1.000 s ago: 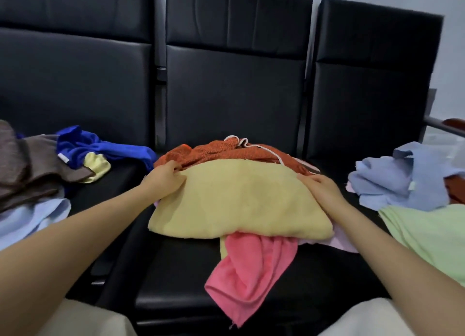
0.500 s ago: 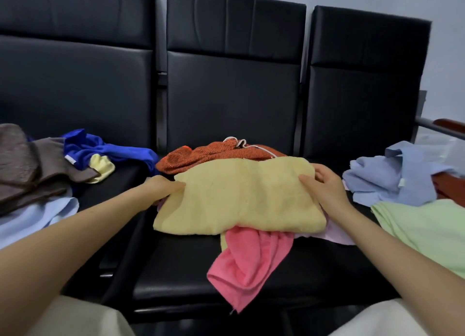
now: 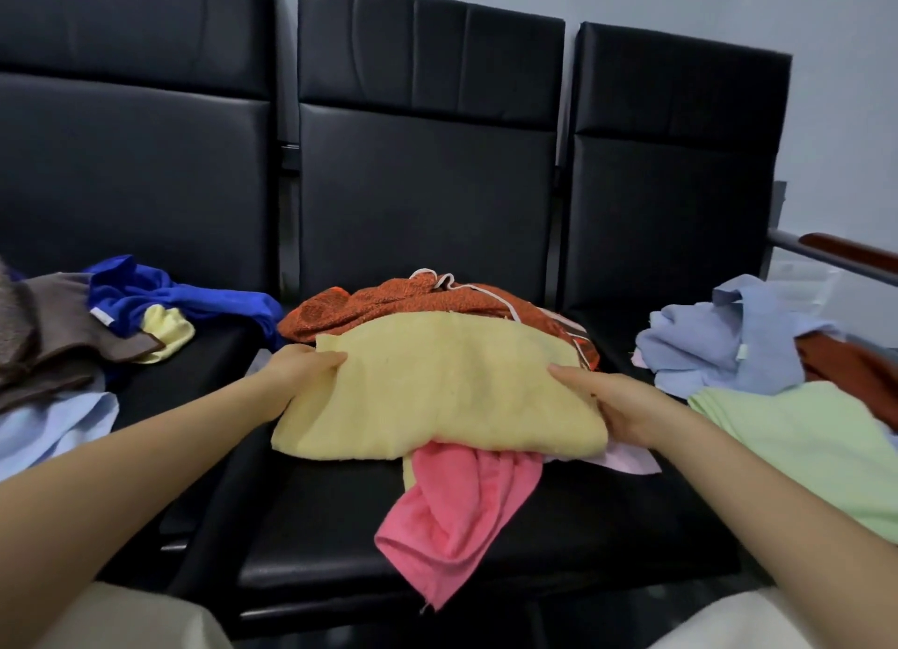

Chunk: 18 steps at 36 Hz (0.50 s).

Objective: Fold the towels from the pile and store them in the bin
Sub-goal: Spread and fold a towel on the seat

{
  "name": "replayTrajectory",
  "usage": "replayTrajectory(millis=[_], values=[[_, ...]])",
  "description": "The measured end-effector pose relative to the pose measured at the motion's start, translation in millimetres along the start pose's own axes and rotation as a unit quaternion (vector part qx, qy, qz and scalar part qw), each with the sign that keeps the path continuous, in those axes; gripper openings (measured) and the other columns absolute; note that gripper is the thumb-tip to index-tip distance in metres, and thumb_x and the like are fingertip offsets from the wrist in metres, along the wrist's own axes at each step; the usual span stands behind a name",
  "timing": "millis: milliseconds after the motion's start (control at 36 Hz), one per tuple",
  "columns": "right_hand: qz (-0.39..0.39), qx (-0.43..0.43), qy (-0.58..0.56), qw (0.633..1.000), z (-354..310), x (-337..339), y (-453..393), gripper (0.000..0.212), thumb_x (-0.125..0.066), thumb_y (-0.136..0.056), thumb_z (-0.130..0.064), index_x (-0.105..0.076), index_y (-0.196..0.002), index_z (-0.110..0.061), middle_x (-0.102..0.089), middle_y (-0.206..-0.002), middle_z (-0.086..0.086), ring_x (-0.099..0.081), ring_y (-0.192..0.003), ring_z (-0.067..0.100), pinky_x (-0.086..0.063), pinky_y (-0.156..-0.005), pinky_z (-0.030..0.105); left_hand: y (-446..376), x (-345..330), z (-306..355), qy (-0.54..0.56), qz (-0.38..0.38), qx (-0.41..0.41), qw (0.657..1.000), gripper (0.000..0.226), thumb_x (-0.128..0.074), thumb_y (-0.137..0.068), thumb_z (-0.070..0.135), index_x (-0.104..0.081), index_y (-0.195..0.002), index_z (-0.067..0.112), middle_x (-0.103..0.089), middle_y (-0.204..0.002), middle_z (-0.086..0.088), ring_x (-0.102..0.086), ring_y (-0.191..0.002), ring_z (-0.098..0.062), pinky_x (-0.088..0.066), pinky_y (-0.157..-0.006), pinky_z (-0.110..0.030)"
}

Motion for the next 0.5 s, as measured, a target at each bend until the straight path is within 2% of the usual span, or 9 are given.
replayTrajectory(millis=[28, 83, 111, 139, 194, 278, 361, 389, 500], values=[[-0.003, 0.001, -0.009, 1.0, 1, 1, -1, 0.038, -0.076, -0.082, -0.026, -0.058, -0.111, -0.008, -0.074, -0.083, 0.013, -0.074, -0.065, 0.025, -0.058, -0.051, 0.035, -1, -1, 1, 0.004, 0.008, -0.005, 1.0, 0.041, -0.063, -0.092, 0.03, -0.058, -0.125, 0.005, -0.06, -0.116, -0.011, -0.056, -0.106, -0.027, -0.044, -0.091, -0.039], [-0.014, -0.003, -0.029, 0.999, 5, 0, -2, 0.055, -0.081, -0.078, -0.024, -0.055, -0.123, -0.006, -0.073, -0.102, 0.019, -0.073, -0.086, 0.037, -0.059, -0.077, 0.051, -1, -4, 4, 0.004, 0.02, -0.021, 1.0, 0.039, -0.059, -0.095, 0.028, -0.056, -0.127, 0.006, -0.057, -0.112, -0.008, -0.054, -0.104, -0.026, -0.042, -0.088, -0.037], [-0.015, -0.006, -0.039, 0.999, 7, -1, -1, 0.058, -0.082, -0.078, -0.022, -0.053, -0.127, -0.008, -0.069, -0.113, 0.023, -0.069, -0.097, 0.044, -0.053, -0.09, 0.059, -1, -5, 4, 0.0, 0.024, -0.031, 0.999, 0.038, -0.057, -0.096, 0.027, -0.055, -0.127, 0.006, -0.054, -0.111, -0.006, -0.051, -0.101, -0.023, -0.04, -0.085, -0.035], [-0.01, -0.006, -0.048, 0.999, 8, -1, 1, 0.059, -0.081, -0.079, -0.021, -0.052, -0.129, -0.01, -0.065, -0.12, 0.026, -0.066, -0.103, 0.047, -0.047, -0.096, 0.064, 0, -7, 6, -0.003, 0.028, -0.042, 0.999, 0.038, -0.055, -0.097, 0.026, -0.053, -0.13, 0.007, -0.052, -0.111, -0.006, -0.049, -0.1, -0.022, -0.037, -0.084, -0.034], [0.004, -0.013, -0.09, 0.996, 12, -1, 1, 0.059, -0.08, -0.078, -0.02, -0.053, -0.129, -0.013, -0.061, -0.124, 0.027, -0.065, -0.104, 0.048, -0.05, -0.089, 0.064, 3, -7, 7, -0.003, 0.033, -0.053, 0.998, 0.042, -0.055, -0.097, 0.025, -0.049, -0.135, 0.009, -0.053, -0.121, -0.009, -0.049, -0.105, -0.023, -0.037, -0.087, -0.033], [0.022, -0.023, -0.134, 0.99, 12, -7, 4, 0.062, -0.083, -0.07, -0.021, -0.057, -0.126, -0.016, -0.063, -0.122, 0.021, -0.067, -0.099, 0.044, -0.056, -0.072, 0.055, 4, -7, 5, 0.006, 0.011, -0.043, 0.999, 0.045, -0.056, -0.096, 0.025, -0.047, -0.138, 0.013, -0.053, -0.129, -0.01, -0.051, -0.112, -0.026, -0.04, -0.093, -0.037], [0.054, -0.016, -0.151, 0.987, 2, -13, 15, 0.027, -0.067, -0.09, -0.022, -0.057, -0.105, -0.003, -0.068, -0.091, 0.02, -0.064, -0.081, 0.035, -0.051, -0.064, 0.044, 5, -4, 4, 0.03, -0.005, -0.039, 0.999, 0.043, -0.055, -0.096, 0.023, -0.048, -0.138, 0.014, -0.056, -0.128, -0.008, -0.053, -0.112, -0.026, -0.043, -0.098, -0.041], [0.063, -0.003, -0.15, 0.987, -3, -13, 17, 0.024, -0.061, -0.095, -0.024, -0.056, -0.101, -0.001, -0.067, -0.081, 0.019, -0.062, -0.076, 0.032, -0.047, -0.061, 0.041, 7, -1, 5, 0.033, 0.001, -0.042, 0.999, 0.042, -0.054, -0.097, 0.023, -0.049, -0.138, 0.014, -0.057, -0.125, -0.007, -0.054, -0.112, -0.026, -0.044, -0.098, -0.041], [0.098, 0.076, -0.115, 0.986, -25, -5, 15, 0.04, -0.053, -0.099, -0.022, -0.052, -0.132, 0.001, -0.065, -0.078, 0.01, -0.059, -0.074, 0.023, -0.05, -0.061, 0.034, 12, 7, 11, 0.056, 0.028, -0.074, 0.995, 0.038, -0.05, -0.099, 0.021, -0.05, -0.136, 0.016, -0.057, -0.123, -0.005, -0.053, -0.109, -0.023, -0.044, -0.09, -0.037]])
Point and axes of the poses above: each hand's wrist, its own y-axis away from the middle knuckle, its own x-axis out of the back of the hand, z = x × y, the point moved 7 cm from there along -y, towards the middle knuckle
